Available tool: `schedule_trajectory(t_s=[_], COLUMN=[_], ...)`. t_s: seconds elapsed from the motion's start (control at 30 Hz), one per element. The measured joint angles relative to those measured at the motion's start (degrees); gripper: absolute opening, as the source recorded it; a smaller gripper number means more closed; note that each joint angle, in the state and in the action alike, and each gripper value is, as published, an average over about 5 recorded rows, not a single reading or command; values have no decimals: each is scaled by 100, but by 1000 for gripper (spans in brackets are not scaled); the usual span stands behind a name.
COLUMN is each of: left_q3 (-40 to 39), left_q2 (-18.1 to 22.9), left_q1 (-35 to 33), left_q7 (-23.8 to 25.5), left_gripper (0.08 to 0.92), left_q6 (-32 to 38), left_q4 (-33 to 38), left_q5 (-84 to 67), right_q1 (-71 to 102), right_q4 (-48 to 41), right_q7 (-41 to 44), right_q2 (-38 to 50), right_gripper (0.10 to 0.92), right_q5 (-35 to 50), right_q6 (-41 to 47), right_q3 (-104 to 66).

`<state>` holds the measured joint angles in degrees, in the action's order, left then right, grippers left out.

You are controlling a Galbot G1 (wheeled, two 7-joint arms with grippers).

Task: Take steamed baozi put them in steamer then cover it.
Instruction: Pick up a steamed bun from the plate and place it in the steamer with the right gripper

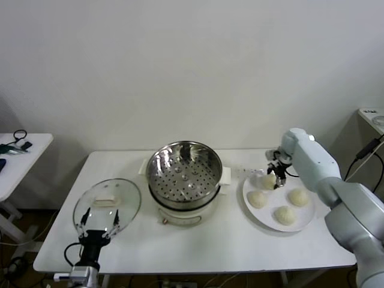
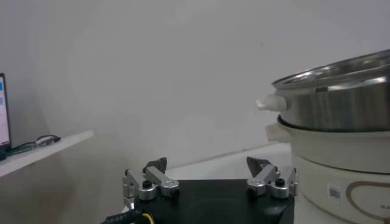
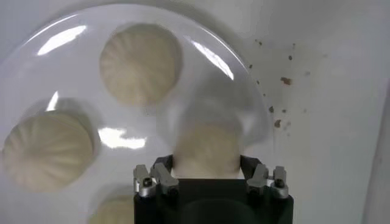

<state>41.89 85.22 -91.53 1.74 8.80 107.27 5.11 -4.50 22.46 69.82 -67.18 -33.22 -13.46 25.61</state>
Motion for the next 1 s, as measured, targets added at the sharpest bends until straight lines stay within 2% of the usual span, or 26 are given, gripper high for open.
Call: schedule_trajectory(t_s=[0.3,0.63,1.0], left_q3=[20,-23,-83], left_q2=[-6,-5,12], left_q1=[-61,-131,-166], left_q7=[-3,-7,-12], left_gripper=[823,823,823], left_q6=[10,19,29], left_q4=[35,76,76], left_q5=[-7,7,51], right_q1=[-666,-1961,-2747], right_q4=[1003,2115,3169], right_q7=[275,484,495], right_q2=[356,309,-330], right_gripper=[712,714,712], right_q5=[1029,2002,2235], right_q6=[-264,-858,-1534], right_q3=[1101,2431,3220])
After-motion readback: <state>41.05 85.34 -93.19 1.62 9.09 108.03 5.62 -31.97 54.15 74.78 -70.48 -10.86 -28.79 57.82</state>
